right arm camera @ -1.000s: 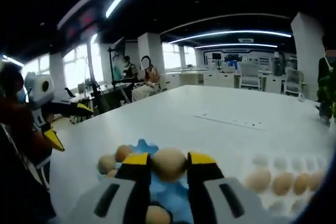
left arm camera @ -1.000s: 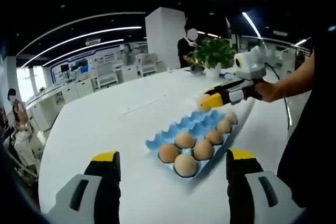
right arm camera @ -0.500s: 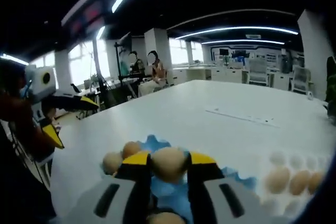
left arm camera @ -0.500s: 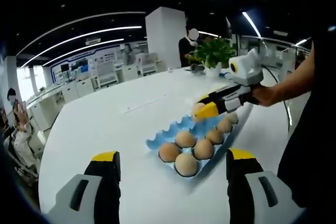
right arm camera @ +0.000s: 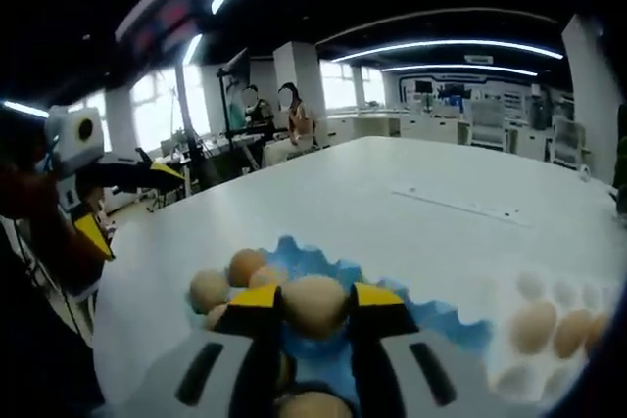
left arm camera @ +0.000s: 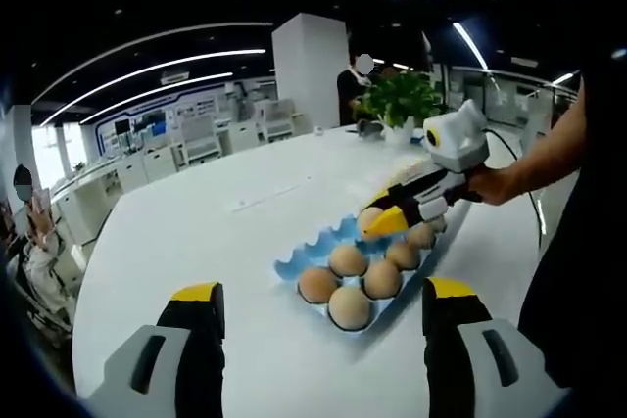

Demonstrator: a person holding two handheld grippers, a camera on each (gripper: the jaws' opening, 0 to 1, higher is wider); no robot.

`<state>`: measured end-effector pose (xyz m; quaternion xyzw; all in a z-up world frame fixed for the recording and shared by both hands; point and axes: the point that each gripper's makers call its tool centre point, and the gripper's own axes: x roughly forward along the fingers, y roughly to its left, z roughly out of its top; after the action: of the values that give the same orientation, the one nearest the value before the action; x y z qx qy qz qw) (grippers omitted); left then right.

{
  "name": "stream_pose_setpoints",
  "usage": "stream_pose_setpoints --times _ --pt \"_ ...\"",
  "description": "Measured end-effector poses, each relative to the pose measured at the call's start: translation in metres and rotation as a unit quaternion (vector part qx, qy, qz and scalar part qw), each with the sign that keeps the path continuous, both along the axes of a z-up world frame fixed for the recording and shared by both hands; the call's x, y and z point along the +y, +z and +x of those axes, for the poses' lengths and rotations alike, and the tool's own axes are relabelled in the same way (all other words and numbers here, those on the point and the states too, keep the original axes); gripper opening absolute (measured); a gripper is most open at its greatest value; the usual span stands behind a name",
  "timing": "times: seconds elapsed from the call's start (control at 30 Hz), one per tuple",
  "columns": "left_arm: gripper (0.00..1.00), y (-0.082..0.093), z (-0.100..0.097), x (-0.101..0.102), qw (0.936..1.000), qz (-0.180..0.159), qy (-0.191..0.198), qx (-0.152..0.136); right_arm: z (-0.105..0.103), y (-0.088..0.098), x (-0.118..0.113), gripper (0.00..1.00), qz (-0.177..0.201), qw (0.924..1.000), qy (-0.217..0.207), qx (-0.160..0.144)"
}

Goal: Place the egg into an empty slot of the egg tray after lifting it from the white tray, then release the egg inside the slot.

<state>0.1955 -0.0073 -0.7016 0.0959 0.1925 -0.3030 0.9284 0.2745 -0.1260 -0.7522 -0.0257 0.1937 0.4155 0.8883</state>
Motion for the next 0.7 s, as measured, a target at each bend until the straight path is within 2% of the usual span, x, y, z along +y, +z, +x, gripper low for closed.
stream_pose_setpoints --times 0.37,0.7 --pt "0.84 0.0 0.001 -0.001 1.0 0.001 0.0 0.0 0.001 -0.012 0.001 0.26 -0.005 0.9999 0.003 0.016" --pt "0.84 0.0 0.002 -0.001 1.0 -0.002 -0.001 0.001 0.0 -0.014 0.002 0.27 -0.001 0.9998 0.004 0.021"
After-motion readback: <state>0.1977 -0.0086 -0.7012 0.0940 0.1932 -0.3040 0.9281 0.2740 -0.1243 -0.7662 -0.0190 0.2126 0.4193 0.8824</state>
